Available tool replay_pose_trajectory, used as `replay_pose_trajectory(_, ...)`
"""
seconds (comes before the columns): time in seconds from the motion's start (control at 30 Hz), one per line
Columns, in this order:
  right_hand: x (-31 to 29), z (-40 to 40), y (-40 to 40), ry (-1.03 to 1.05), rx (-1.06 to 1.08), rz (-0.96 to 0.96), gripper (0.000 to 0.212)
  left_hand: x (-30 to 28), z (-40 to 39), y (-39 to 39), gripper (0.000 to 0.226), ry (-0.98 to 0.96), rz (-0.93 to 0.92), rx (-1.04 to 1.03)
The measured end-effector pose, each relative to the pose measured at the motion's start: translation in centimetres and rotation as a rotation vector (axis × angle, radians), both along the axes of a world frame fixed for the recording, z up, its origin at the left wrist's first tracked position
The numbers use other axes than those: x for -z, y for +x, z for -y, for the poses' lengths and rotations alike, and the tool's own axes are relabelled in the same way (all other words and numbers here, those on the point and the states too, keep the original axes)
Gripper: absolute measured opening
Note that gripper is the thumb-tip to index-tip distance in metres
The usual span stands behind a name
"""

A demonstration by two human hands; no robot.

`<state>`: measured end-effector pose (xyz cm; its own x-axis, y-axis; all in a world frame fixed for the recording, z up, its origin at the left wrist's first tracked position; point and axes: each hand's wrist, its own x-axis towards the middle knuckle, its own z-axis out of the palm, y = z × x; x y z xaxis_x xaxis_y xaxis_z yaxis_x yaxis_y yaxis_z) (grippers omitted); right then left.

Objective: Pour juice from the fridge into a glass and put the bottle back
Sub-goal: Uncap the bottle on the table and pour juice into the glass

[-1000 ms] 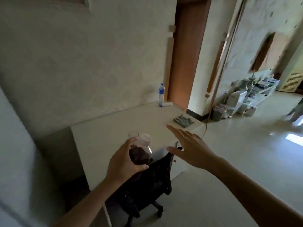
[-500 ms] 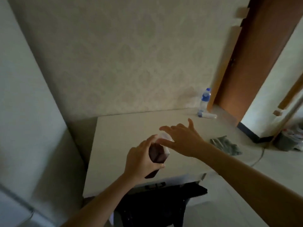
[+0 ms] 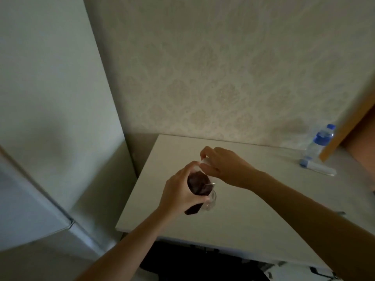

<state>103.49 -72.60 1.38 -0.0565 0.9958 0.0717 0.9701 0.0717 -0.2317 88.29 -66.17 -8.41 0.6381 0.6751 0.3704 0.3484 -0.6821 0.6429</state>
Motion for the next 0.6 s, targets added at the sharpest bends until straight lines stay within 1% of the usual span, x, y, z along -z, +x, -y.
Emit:
replay_pose_trajectory(0.1,-0.7,-1.1,1.0,-0.034,-0.144,0.153,0.029,0.4,-0.7,0.5,0.088,-0.002,-0.007,0.0)
replay_pose_trajectory(0.13,-0.8,-1.3,1.3,-0.047,-0.168,0.17,0.031,0.6,-0.8,0.6,0.089,-0.002,-0.006,-0.001)
replay_pose_trajectory(0.2,-0.8,-1.7,2.0,-0.068,-0.194,0.169,0.03,0.8,-1.0,0.9,0.09,-0.004,0.015,-0.009)
replay_pose_trajectory(0.3,-0.8,-1.9,2.7,-0.091,-0.187,0.124,0.024,0.7,-1.0,1.2,0.09,-0.035,0.051,-0.02)
replay_pose_trajectory(0.4,-0.7,-1.9,3.0,-0.048,-0.21,0.123,0.025,0.7,-1.1,1.6,0.087,-0.052,0.08,-0.018)
replay_pose_trajectory(0.47,-0.6,-2.0,2.5,0.01,-0.148,0.135,0.03,0.4,-0.9,1.9,0.087,-0.053,0.091,-0.02)
replay_pose_trajectory(0.57,-0.4,-3.0,1.6,0.07,0.089,0.129,0.031,0.1,-0.9,2.4,0.086,-0.05,0.093,-0.035)
replay_pose_trajectory(0.6,-0.3,-3.4,1.4,0.102,0.135,0.129,0.03,-0.1,-0.9,2.6,0.085,-0.059,0.097,-0.035)
